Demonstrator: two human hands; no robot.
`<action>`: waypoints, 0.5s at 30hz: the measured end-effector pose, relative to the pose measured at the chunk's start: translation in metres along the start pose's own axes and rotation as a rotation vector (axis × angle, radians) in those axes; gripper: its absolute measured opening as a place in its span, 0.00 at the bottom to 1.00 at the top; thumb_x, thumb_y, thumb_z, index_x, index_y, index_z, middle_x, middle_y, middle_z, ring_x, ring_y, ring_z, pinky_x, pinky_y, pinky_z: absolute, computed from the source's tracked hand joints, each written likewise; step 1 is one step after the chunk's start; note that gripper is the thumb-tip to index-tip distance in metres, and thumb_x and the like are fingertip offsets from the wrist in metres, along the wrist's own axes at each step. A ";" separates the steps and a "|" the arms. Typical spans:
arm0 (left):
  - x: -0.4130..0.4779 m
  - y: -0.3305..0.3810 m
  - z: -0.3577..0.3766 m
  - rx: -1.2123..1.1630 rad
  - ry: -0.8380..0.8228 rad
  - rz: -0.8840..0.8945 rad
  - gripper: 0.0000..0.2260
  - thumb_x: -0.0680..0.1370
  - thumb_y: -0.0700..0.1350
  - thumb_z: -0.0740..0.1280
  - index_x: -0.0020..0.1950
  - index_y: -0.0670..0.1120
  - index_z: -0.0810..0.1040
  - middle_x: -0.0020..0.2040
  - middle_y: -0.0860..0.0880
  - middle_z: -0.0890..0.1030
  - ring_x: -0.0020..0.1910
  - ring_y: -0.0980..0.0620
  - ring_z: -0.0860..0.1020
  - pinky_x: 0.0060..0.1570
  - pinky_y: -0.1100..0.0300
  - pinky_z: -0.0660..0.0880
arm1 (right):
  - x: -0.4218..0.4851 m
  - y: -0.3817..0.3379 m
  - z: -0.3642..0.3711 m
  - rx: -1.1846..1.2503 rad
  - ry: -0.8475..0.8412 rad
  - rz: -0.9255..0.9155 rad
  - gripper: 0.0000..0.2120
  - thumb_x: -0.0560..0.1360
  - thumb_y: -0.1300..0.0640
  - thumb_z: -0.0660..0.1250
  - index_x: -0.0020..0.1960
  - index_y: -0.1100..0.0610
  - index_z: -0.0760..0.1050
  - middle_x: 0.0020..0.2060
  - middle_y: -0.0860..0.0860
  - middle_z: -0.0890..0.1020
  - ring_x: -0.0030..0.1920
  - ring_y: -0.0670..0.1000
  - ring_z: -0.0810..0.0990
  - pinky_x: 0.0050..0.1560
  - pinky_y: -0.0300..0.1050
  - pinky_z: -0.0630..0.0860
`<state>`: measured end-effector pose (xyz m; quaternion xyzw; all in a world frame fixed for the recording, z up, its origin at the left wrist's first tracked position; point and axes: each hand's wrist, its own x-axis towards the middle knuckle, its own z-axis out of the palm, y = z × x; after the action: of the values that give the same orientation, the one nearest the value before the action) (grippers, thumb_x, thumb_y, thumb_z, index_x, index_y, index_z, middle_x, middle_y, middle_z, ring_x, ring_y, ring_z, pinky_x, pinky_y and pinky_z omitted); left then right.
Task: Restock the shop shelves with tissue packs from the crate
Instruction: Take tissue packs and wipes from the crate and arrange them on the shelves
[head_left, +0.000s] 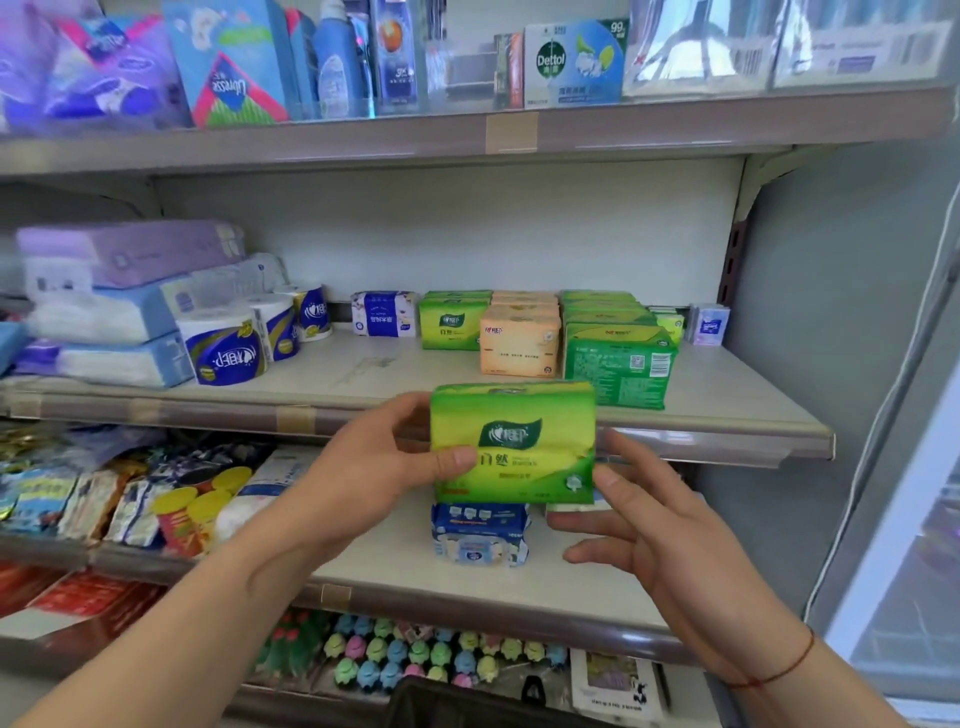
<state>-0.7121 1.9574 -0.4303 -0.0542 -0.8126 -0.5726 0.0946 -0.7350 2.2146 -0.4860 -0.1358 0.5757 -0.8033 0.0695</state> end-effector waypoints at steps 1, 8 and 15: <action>0.007 0.001 -0.009 0.015 0.022 -0.003 0.22 0.73 0.44 0.78 0.66 0.53 0.79 0.58 0.54 0.85 0.56 0.54 0.84 0.57 0.56 0.80 | 0.000 0.000 -0.001 0.004 0.019 0.013 0.21 0.79 0.55 0.68 0.72 0.49 0.74 0.64 0.57 0.78 0.53 0.64 0.86 0.49 0.56 0.82; 0.109 -0.014 -0.080 0.117 0.281 -0.011 0.18 0.76 0.40 0.75 0.65 0.50 0.79 0.58 0.53 0.84 0.56 0.51 0.83 0.60 0.52 0.80 | 0.010 0.010 -0.001 -0.008 0.065 0.087 0.20 0.68 0.51 0.75 0.59 0.54 0.84 0.57 0.60 0.83 0.50 0.65 0.86 0.40 0.56 0.81; 0.222 -0.072 -0.099 0.065 0.294 -0.201 0.19 0.77 0.33 0.72 0.68 0.41 0.76 0.60 0.44 0.83 0.59 0.43 0.81 0.61 0.48 0.78 | 0.036 0.031 -0.001 -0.025 0.095 0.157 0.13 0.69 0.58 0.71 0.53 0.58 0.86 0.51 0.62 0.85 0.47 0.68 0.86 0.37 0.56 0.80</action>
<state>-0.9342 1.8356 -0.4168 0.1147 -0.8095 -0.5541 0.1564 -0.7714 2.1959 -0.5102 -0.0528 0.5971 -0.7938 0.1033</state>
